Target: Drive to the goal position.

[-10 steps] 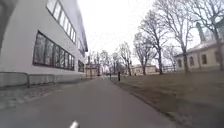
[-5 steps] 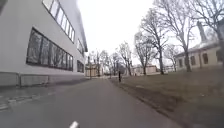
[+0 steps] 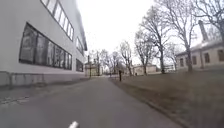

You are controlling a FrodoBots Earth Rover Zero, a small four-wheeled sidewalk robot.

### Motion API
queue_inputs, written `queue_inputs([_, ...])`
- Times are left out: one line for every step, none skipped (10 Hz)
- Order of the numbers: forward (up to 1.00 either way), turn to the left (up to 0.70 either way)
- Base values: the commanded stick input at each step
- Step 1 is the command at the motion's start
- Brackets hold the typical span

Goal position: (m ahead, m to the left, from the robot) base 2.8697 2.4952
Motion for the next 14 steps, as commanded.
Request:
queue_inputs([1.00,0.35])
queue_inputs([1.00,0.40])
queue_inputs([1.00,0.40])
queue_inputs([1.00,0.40])
queue_inputs([1.00,0.14])
queue_inputs([1.00,0.00])
queue_inputs([1.00,0.00])
queue_inputs([1.00,0.00])
queue_inputs([1.00,0.00])
queue_inputs([1.00,0.00])
queue_inputs([1.00,0.00])
queue_inputs([1.00,0.00])
queue_inputs([1.00,0.00])
queue_inputs([1.00,0.00])
